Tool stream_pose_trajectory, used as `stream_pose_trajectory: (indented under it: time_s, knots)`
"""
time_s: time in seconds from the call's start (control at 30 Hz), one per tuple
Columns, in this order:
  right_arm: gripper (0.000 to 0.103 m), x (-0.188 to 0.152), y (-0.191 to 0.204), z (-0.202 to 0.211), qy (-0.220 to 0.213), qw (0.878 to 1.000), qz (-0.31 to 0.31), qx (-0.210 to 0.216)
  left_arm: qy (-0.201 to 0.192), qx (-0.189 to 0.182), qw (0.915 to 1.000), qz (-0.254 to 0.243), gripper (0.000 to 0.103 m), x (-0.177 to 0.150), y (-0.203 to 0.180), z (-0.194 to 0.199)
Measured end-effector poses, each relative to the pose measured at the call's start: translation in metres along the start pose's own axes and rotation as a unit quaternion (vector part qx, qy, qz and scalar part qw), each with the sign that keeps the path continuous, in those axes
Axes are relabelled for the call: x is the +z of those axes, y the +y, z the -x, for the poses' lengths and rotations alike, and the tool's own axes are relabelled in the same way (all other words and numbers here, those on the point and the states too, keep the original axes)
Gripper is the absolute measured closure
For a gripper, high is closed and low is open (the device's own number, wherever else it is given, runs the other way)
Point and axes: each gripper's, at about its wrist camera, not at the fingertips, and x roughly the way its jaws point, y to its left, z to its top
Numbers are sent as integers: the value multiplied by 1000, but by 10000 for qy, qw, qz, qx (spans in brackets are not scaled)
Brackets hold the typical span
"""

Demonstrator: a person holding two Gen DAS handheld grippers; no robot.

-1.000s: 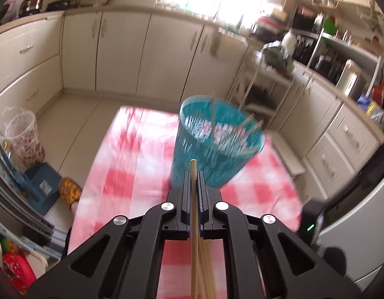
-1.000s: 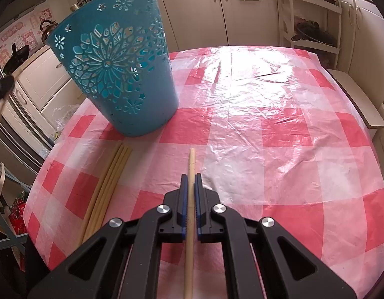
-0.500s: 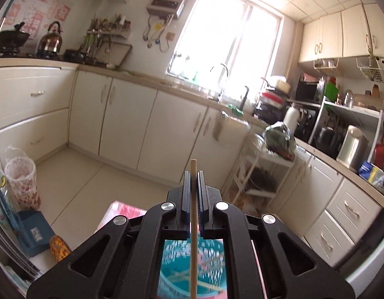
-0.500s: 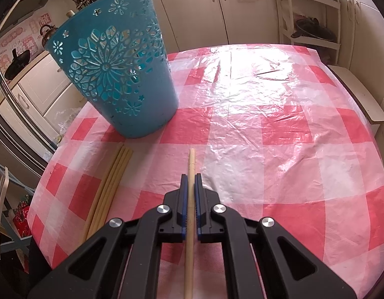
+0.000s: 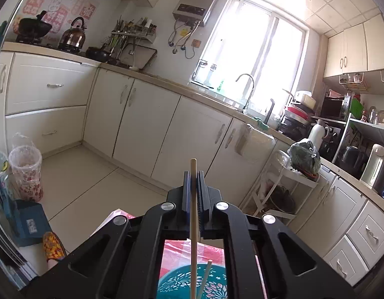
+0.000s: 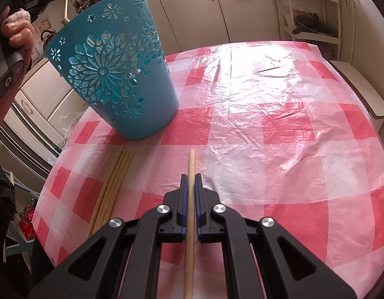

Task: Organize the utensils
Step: 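Lift the chopstick with the left gripper and drop it into the teal basket, then move the open left gripper back down beside the basket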

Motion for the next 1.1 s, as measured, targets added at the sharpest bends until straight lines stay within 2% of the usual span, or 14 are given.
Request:
stream_pose_trajectory:
  time_s: [0.13,0.23,0.47,0.5,0.57,0.6,0.63,0.67,0.73,0.83,0.93,1.0,1.1]
  knots:
    - [97,1,-2,0,7,10000,-30,46,118,39,9998,-156,98,-14,-2,-7]
    - [97,1,-4,1,11,10000,-48,77,121,116,9988,-462,98,-19,-10,-4]
    - [97,1,-6,3,11,9999,-65,101,676,198,9911,-1127,97,-32,-22,-5]
    - [97,1,-6,3,10,9999,-65,100,766,222,9899,-1171,91,-34,-23,-5]
    - [97,2,-6,2,10,9999,-70,103,969,291,9874,-1221,69,-38,-18,-1]
    - [97,2,-7,3,10,9999,-75,107,992,349,9868,-1229,52,-40,-15,4]
    - [97,1,-7,3,10,9999,-80,112,950,430,9869,-1232,42,-41,-11,11]
    - [97,1,-8,3,10,9999,-86,117,904,477,9872,-1226,39,-42,-6,20]
    - [97,1,-8,3,11,9999,-98,129,866,552,9876,-1191,25,-44,6,38]
    - [95,1,-8,4,10,9998,-88,149,787,758,9877,-1116,16,-51,29,69]
    - [89,0,-4,4,7,9998,-33,194,918,976,9856,-1027,10,-68,59,92]
    - [87,0,-1,4,4,9998,14,188,1114,1140,9822,-997,10,-84,79,97]
    - [87,0,2,3,-6,9999,47,115,1620,1375,9737,-820,10,-114,114,99]
